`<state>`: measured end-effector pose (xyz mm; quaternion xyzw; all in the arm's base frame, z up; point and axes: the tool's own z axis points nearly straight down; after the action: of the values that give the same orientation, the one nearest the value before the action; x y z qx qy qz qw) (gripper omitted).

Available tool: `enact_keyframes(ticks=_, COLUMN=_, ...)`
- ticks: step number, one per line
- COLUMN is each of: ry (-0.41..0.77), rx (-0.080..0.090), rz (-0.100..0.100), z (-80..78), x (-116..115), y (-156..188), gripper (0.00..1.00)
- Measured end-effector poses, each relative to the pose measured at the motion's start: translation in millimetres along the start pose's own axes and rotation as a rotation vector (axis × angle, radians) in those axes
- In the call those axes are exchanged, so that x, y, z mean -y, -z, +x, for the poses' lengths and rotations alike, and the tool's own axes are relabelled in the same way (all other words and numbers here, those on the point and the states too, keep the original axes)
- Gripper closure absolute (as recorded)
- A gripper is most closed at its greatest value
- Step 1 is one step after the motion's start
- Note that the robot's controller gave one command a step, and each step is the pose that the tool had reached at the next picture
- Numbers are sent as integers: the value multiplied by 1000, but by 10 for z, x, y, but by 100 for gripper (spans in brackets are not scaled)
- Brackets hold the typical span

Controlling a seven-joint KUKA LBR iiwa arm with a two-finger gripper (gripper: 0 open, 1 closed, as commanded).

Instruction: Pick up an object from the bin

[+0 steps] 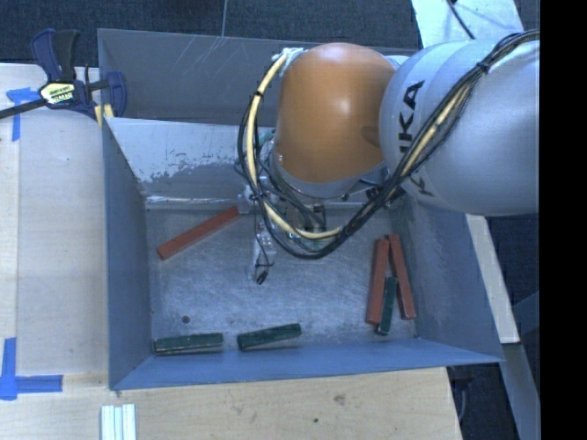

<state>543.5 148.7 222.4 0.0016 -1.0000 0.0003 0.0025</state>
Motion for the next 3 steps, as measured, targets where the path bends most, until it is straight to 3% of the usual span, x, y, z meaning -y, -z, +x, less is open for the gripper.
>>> enact_keyframes(ticks=1, ry=164, rx=6, rz=-1, z=-777, x=-503, y=-1564, gripper=0)
enact_keyframes(ticks=2, ry=417, rx=13, rz=-2, z=-746, x=-857, y=-1200, gripper=0)
enact_keyframes(ticks=3, ry=458, rx=7, rz=1, z=-723, x=-619, y=-1144, gripper=0)
